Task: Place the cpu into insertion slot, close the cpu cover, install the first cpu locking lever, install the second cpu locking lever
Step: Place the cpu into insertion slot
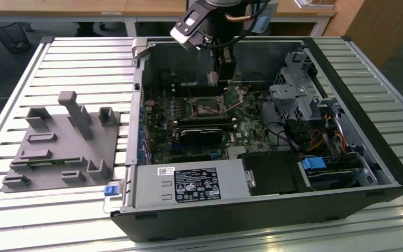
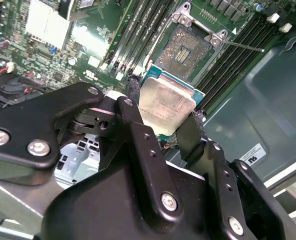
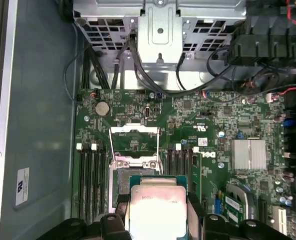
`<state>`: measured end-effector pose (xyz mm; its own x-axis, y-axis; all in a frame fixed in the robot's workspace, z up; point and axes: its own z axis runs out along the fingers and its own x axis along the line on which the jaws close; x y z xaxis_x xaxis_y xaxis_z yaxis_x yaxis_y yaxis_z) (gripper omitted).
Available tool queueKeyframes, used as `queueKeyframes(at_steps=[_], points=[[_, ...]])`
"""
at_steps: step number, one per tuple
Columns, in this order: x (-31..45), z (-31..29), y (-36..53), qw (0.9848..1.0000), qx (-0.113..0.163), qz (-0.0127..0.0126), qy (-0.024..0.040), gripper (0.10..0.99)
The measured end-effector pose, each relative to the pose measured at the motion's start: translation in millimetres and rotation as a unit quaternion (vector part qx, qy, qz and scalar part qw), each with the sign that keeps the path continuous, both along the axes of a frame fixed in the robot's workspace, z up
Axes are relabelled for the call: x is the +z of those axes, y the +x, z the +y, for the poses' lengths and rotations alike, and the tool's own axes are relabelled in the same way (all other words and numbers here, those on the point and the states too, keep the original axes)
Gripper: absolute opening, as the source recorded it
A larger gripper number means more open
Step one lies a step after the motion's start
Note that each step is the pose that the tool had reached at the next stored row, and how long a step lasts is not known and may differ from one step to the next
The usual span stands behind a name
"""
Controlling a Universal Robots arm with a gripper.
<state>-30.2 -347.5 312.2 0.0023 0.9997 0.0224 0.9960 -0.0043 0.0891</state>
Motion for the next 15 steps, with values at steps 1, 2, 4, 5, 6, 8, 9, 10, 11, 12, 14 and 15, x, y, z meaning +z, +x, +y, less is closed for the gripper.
queueKeyframes(at_steps=[1,2,4,5,6,8,9,10,11,12,14,15], points=[[-1.8,0.7,0.0,1.0000,0.001,-0.0001,0.0000,0.541],[-3.6,1.3,0.0,1.0000,0.003,0.0000,0.0000,0.541],[-7.1,2.0,0.0,1.0000,0.005,0.0000,-0.0001,0.541],[-8.9,2.1,0.0,1.0000,0.006,0.0000,-0.0001,0.541],[-10.8,2.1,0.0,1.0000,0.007,0.0000,0.0001,0.541],[-14.5,2.1,-0.1,1.0000,0.007,0.0000,0.0001,0.541],[-16.3,2.1,-0.1,1.0000,0.007,0.0000,0.0001,0.541],[-18.1,2.1,-0.1,1.0000,0.008,0.0000,0.0002,0.541],[-19.9,2.1,-0.1,1.0000,0.008,0.0000,0.0002,0.541],[-21.6,2.1,-0.1,1.0000,0.008,0.0000,0.0001,0.541],[-25.2,2.1,-0.1,1.0000,0.008,-0.0006,0.0001,0.541],[-27.2,2.1,-0.1,1.0000,0.008,-0.0007,0.0001,0.541]])
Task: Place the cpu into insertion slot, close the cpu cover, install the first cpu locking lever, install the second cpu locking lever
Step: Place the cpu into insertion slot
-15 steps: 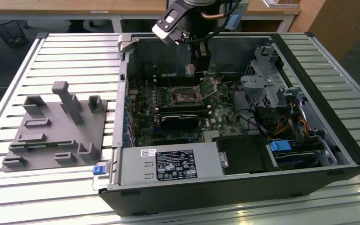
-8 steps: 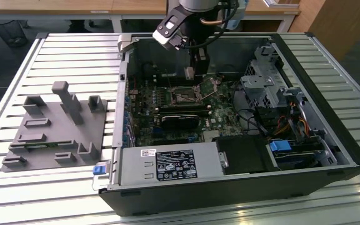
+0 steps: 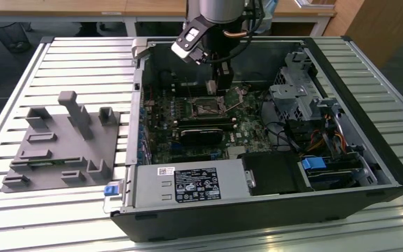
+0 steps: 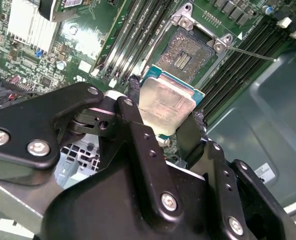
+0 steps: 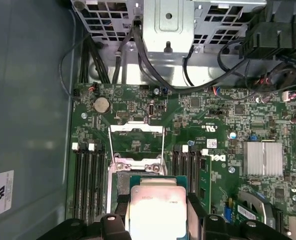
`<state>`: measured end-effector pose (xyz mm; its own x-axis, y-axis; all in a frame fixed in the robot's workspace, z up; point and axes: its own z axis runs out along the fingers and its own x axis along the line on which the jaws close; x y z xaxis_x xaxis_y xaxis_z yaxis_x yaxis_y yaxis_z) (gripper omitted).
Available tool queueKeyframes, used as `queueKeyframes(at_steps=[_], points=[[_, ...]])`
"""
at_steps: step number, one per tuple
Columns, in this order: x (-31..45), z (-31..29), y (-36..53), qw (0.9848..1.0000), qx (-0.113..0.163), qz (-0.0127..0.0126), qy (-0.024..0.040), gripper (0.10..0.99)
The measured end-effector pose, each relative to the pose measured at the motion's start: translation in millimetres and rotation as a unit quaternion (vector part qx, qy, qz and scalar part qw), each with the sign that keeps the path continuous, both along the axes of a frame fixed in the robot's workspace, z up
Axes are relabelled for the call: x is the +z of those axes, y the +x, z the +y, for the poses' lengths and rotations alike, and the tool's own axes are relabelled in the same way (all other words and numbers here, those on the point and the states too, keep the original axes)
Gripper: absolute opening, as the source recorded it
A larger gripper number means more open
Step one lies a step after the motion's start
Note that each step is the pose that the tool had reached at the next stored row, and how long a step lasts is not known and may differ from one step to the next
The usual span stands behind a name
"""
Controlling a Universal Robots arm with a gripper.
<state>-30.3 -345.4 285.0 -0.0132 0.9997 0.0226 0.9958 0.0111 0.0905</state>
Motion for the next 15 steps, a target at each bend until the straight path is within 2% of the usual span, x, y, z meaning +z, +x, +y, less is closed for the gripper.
queueKeyframes(at_steps=[3,9,15], points=[[-4.8,0.0,-0.1,1.0000,0.000,-0.0003,0.0011,0.541],[-6.4,0.2,-0.1,1.0000,0.001,-0.0004,0.0015,0.541],[-11.6,1.1,-0.1,0.9995,0.031,-0.0003,0.0015,0.541]])
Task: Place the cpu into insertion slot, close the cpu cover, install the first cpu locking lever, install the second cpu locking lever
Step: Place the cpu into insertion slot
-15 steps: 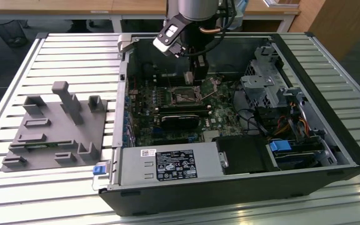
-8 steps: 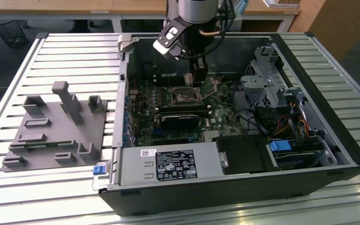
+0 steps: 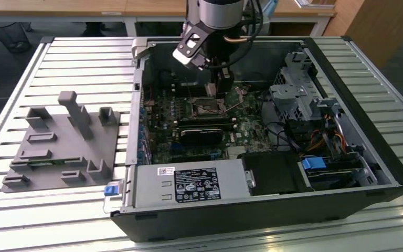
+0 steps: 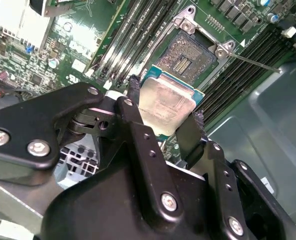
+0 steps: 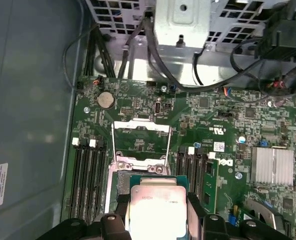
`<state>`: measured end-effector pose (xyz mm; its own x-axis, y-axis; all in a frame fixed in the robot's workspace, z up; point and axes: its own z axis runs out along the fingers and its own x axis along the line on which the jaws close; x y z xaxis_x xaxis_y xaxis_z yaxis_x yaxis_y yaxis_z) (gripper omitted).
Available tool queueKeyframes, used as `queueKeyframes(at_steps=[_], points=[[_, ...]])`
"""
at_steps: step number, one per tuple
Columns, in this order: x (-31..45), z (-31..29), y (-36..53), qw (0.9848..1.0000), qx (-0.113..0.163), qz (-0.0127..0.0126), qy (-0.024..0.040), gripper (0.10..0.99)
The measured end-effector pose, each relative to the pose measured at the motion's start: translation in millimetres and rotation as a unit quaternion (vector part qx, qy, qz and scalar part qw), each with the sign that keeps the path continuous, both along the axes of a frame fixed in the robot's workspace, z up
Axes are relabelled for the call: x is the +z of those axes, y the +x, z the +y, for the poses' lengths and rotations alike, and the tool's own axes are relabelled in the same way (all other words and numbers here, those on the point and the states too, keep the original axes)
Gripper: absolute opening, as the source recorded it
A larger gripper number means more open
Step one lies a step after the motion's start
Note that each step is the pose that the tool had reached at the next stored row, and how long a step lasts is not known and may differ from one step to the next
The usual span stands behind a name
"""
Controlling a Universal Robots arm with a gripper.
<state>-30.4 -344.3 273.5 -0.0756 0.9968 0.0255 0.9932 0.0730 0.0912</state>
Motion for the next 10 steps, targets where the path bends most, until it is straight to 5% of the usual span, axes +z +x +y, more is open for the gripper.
queueKeyframes(at_steps=[10], points=[[-15.9,9.9,-1.9,1.0000,-0.002,-0.0007,0.0001,0.541]])
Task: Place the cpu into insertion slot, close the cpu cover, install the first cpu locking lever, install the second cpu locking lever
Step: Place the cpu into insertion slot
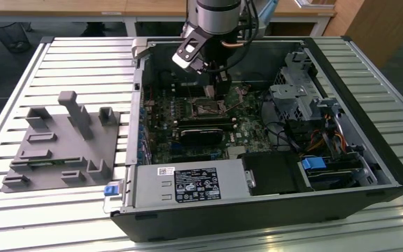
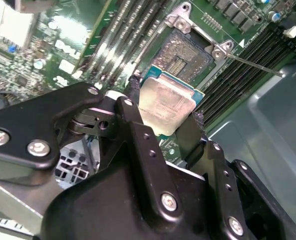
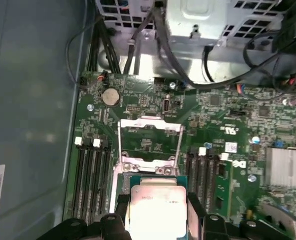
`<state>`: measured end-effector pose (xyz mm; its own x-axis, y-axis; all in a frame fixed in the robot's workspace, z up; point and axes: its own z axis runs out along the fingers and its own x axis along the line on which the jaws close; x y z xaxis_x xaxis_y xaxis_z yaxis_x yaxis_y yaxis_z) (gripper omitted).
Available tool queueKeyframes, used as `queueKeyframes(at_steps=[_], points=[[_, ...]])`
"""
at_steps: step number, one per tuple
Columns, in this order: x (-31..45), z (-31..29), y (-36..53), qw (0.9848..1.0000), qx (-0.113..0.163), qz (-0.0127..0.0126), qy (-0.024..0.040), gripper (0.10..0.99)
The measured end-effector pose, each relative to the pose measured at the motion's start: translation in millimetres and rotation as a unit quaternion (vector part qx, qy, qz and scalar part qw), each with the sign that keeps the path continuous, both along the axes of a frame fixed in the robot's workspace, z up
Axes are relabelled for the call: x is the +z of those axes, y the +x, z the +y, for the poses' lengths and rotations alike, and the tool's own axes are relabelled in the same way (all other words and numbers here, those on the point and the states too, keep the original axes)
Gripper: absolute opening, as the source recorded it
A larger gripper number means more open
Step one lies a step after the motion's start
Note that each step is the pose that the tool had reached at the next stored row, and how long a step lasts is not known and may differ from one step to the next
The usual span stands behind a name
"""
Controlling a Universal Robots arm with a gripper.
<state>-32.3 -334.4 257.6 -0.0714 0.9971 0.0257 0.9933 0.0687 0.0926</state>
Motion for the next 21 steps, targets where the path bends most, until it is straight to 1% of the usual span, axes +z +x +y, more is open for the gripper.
queueKeyframes(at_steps=[5,10,13,17,21], points=[[-8.3,2.0,-1.4,0.9997,-0.024,0.0000,0.0000,0.541],[-17.3,9.6,-6.7,0.9996,-0.027,-0.0001,0.0000,0.541],[-22.5,14.5,-7.8,0.9996,-0.027,-0.0001,0.0000,0.541],[-29.5,15.8,-9.7,0.9994,-0.034,0.0000,0.0000,0.541],[-36.2,15.9,-14.9,0.9992,-0.039,-0.0004,0.0000,0.541]])
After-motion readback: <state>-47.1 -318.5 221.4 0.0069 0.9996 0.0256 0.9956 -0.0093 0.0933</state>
